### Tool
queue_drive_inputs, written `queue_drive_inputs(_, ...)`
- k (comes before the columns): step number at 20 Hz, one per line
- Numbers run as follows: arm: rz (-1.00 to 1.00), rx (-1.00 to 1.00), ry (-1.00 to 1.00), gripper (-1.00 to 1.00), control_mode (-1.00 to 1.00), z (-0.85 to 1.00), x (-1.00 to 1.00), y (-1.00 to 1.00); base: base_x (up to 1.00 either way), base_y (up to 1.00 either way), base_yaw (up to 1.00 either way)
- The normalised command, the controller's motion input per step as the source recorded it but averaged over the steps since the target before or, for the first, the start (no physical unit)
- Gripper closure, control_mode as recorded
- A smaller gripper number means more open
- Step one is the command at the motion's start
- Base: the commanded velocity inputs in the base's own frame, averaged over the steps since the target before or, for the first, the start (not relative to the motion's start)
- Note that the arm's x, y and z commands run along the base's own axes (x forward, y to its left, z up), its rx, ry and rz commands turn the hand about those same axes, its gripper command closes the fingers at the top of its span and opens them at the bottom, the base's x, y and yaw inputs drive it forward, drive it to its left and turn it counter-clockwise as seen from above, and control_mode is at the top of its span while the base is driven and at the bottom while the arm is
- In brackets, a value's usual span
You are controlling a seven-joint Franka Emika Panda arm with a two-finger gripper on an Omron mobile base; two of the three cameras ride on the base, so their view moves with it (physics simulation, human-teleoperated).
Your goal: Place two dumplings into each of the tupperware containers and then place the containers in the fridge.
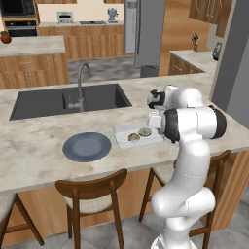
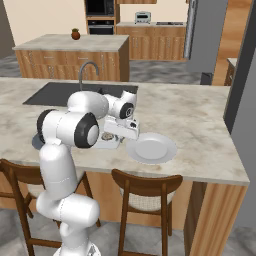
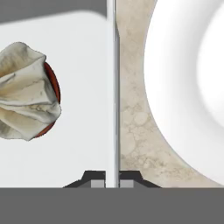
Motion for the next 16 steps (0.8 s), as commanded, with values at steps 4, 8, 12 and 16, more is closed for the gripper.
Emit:
queue_drive_inputs(4,-0.35,0.00,-0.01,1.00,-1.00,0.51,-0.94,0.16,0.00,0.00,0.00)
queue_drive_inputs(8,-0.60,0.01,0.00,1.00,-1.00,0.46,-0.98,0.51,0.00,0.00,0.00)
queue_drive_inputs(12,-0.69,0.00,0.00,1.00,-1.00,0.24,-0.87,0.43,0.00,0.00,0.00)
queue_drive_inputs(16,-0.76,0.00,0.03,1.00,-1.00,0.28,-0.69,0.28,0.00,0.00,0.00)
